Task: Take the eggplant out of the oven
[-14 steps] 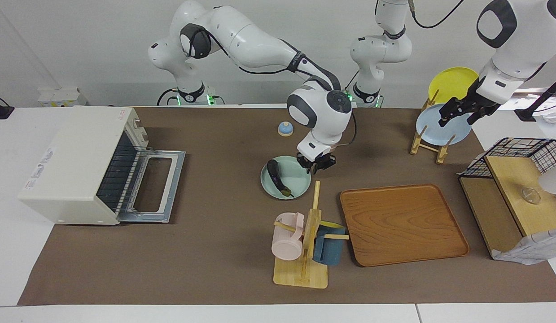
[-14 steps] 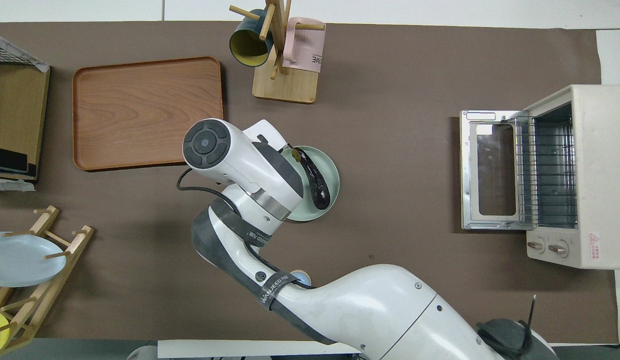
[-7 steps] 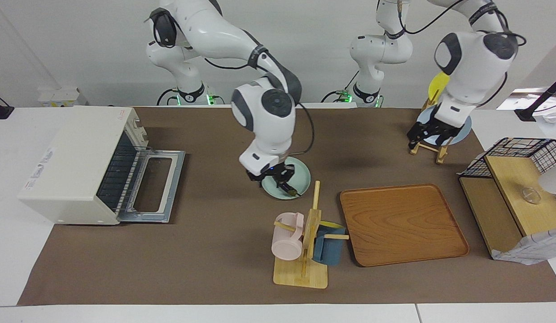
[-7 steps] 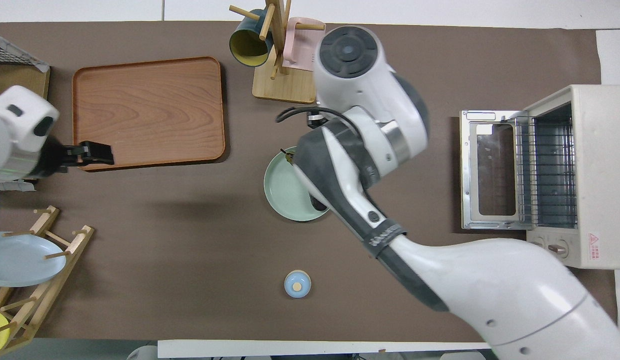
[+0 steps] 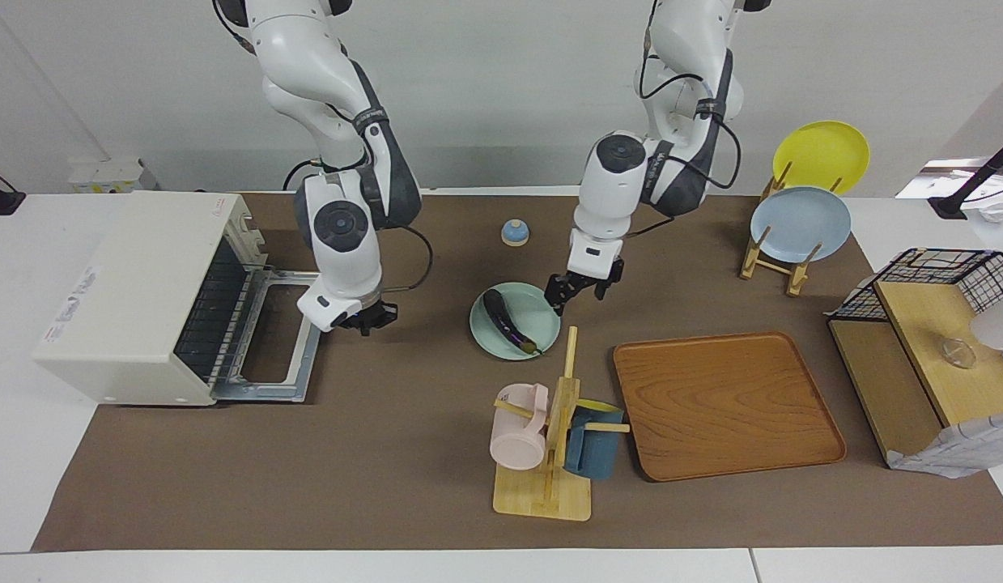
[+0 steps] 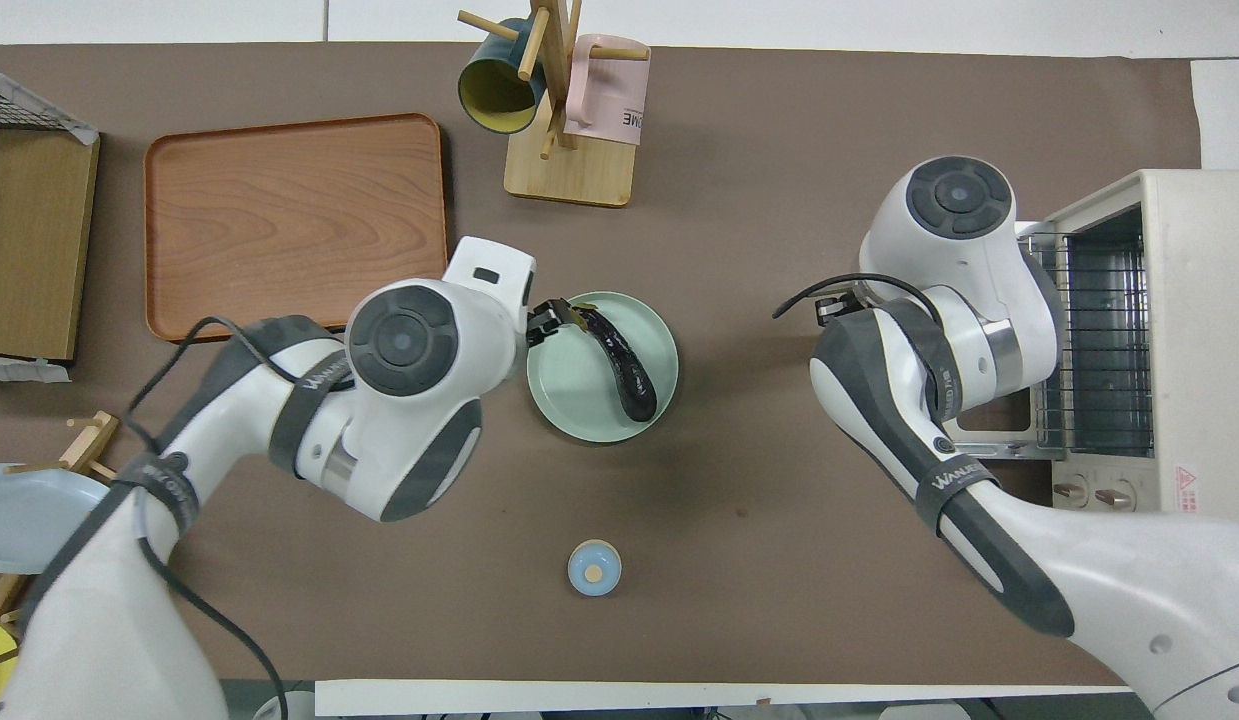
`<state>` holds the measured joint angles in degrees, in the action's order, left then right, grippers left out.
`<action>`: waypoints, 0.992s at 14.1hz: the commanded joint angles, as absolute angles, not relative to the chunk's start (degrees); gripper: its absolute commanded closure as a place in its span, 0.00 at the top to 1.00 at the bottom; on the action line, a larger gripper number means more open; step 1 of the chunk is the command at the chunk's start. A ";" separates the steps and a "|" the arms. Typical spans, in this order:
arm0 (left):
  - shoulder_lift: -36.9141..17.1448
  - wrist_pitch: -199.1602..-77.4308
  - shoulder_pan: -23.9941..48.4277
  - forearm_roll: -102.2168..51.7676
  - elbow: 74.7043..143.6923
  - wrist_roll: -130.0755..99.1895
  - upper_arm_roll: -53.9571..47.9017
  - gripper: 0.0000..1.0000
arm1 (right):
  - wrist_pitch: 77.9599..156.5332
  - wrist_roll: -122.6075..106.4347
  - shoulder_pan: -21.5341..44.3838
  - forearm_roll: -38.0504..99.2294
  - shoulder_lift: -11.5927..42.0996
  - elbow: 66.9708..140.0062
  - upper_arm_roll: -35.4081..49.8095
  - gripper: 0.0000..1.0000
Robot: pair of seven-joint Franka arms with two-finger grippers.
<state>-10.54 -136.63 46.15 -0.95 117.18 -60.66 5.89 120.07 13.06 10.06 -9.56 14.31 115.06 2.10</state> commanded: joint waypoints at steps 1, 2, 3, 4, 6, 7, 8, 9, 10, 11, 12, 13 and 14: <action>-19.13 -138.52 50.27 -2.10 109.72 -66.25 6.94 1.00 | 122.08 10.37 7.56 -13.26 11.95 119.44 2.90 0.03; -21.07 -139.21 51.32 -2.20 108.64 -66.18 6.94 1.00 | 122.69 10.28 7.47 -13.27 11.87 119.79 2.90 0.03; -21.96 -140.35 51.68 -2.20 108.46 -65.83 6.94 0.99 | 123.83 10.20 7.12 -13.45 11.95 120.40 2.81 0.03; -22.49 -141.84 52.20 -2.11 108.46 -65.57 6.86 0.96 | 124.53 9.67 6.42 -13.62 12.21 120.85 2.81 0.03; -24.25 -142.91 53.35 -2.20 107.93 -65.48 6.86 0.79 | 124.19 6.34 6.15 -16.94 12.39 120.59 2.81 0.03; -24.43 -142.39 53.44 -2.20 108.10 -65.22 6.86 0.49 | 123.58 5.72 5.98 -19.22 12.31 120.41 2.81 0.03; -24.43 -141.69 53.26 -2.20 108.28 -65.13 6.77 0.10 | 122.79 5.54 5.89 -20.38 12.30 120.24 2.81 0.03; -24.35 -139.77 52.91 -2.20 107.85 -64.95 6.85 0.00 | 121.91 5.02 5.98 -20.74 12.39 119.80 2.81 0.03; -24.26 -135.40 51.95 -2.20 105.49 -63.73 6.86 0.00 | 119.99 4.05 6.24 -20.92 12.65 117.97 2.81 0.03; -24.17 -130.39 50.73 -2.20 103.12 -60.50 6.94 0.00 | 116.66 2.22 6.33 -21.18 13.27 115.08 2.90 0.03; -22.69 -125.30 49.49 -2.20 102.75 -56.99 7.73 0.01 | 113.50 -0.50 6.24 -21.18 13.79 112.18 2.99 0.03; -19.63 -121.24 46.52 -2.20 103.18 -52.69 8.00 0.01 | 111.64 -3.22 5.81 -21.18 13.36 110.84 2.99 0.03; -17.77 -118.85 41.62 -2.11 104.40 -45.86 8.00 0.01 | 110.40 -6.04 5.54 -21.09 12.49 110.13 2.73 0.03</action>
